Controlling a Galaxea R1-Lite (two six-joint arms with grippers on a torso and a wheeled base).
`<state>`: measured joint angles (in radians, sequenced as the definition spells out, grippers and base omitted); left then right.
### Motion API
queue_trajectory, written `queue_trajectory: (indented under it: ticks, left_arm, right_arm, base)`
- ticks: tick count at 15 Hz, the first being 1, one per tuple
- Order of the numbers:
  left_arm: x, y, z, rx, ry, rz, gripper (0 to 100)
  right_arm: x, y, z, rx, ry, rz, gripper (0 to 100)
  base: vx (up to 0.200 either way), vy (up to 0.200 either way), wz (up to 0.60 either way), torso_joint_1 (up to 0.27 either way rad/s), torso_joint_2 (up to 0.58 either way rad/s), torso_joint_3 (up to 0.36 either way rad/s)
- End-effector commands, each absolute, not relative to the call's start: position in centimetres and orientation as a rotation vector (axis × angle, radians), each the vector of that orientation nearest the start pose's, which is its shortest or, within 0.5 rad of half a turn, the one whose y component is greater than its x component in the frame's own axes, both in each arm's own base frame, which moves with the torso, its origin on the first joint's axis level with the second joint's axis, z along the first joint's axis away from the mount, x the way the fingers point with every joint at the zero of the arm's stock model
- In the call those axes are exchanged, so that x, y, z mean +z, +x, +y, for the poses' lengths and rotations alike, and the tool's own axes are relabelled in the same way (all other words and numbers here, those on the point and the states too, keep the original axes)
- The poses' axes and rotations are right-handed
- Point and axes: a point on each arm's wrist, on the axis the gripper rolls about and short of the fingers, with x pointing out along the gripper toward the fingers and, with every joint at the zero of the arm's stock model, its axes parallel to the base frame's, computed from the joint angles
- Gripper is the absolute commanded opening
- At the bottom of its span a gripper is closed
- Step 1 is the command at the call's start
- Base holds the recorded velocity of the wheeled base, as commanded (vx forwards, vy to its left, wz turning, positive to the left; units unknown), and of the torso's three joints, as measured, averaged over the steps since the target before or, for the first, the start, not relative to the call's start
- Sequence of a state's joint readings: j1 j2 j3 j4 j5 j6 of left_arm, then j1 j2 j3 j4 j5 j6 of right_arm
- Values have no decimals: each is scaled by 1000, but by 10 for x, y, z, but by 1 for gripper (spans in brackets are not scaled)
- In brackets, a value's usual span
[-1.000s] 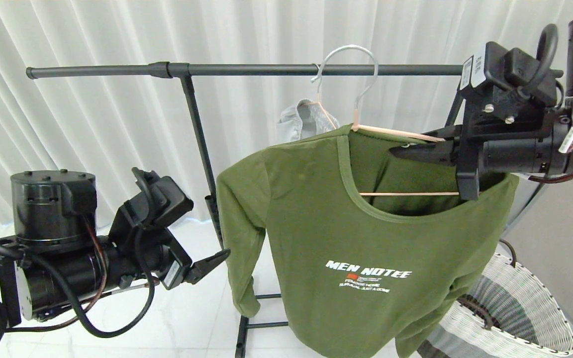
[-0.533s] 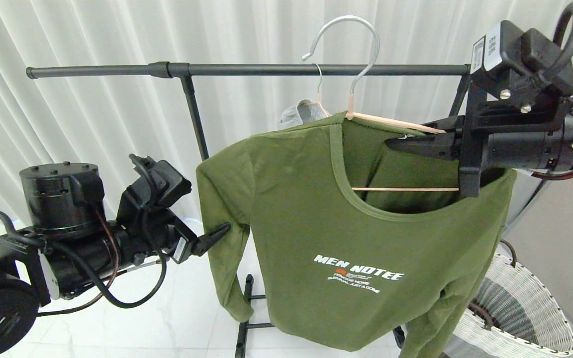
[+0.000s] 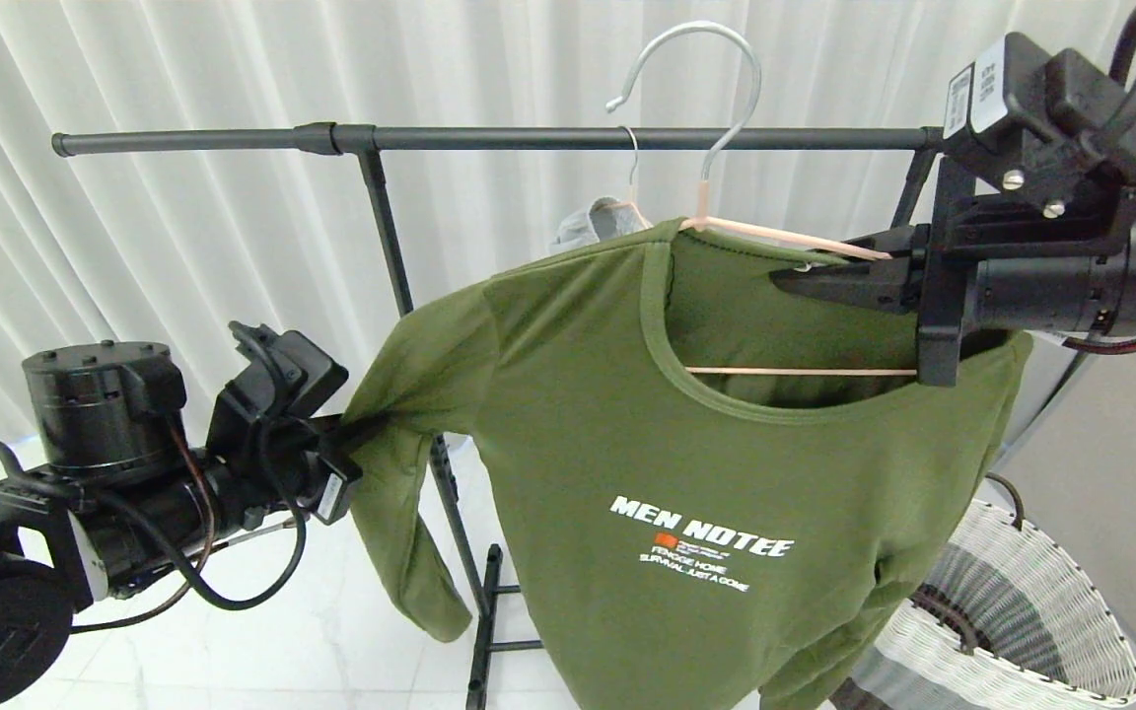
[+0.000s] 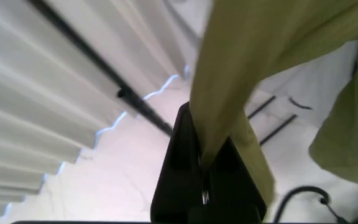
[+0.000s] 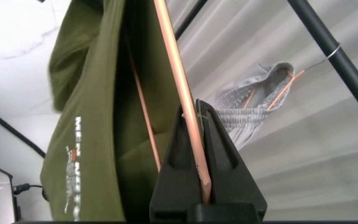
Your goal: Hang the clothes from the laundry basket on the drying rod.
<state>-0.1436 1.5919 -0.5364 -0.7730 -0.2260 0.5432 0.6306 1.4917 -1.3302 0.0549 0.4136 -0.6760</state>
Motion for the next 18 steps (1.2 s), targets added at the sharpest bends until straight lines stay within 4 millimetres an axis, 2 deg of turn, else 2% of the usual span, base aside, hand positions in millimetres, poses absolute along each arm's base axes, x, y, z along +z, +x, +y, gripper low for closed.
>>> queue_trajectory:
  ticks: [1,6,7,9,12,14,16,18]
  left_arm:
    - [152,251,-30,-395,519,200,0]
    - [160,229,-33,-418,525,165,0]
    - [162,227,-34,-423,523,166,100]
    - [166,221,-37,-445,525,144,100]
    - [175,199,-36,-479,525,85,100]
    - [192,178,-32,-470,501,80,100]
    - [216,160,-29,-460,402,132,100]
    - [255,138,-26,-459,234,287,100]
  right_arm:
    - [324,205,159,1072,-635,-134,0]
    - [324,205,159,1071,-628,-128,0]
    - [324,205,159,1071,-628,-128,0]
    - [324,205,159,1068,-628,-128,0]
    - [323,208,154,1041,-614,-105,0]
    - [317,211,145,1001,-598,-63,0]
    - [312,209,139,977,-574,-22,0]
    - [305,202,129,878,-488,75,0]
  base:
    - [0,0,0,0,0,0]
    - [0,0,0,0,0,0]
    - [0,0,0,0,0,0]
    - [0,0,0,0,0,0]
    - [0,0,0,0,0,0]
    - [0,0,0,0,0,0]
    - [0,0,0,0,0,0]
    - [0,0,0,0,0,0]
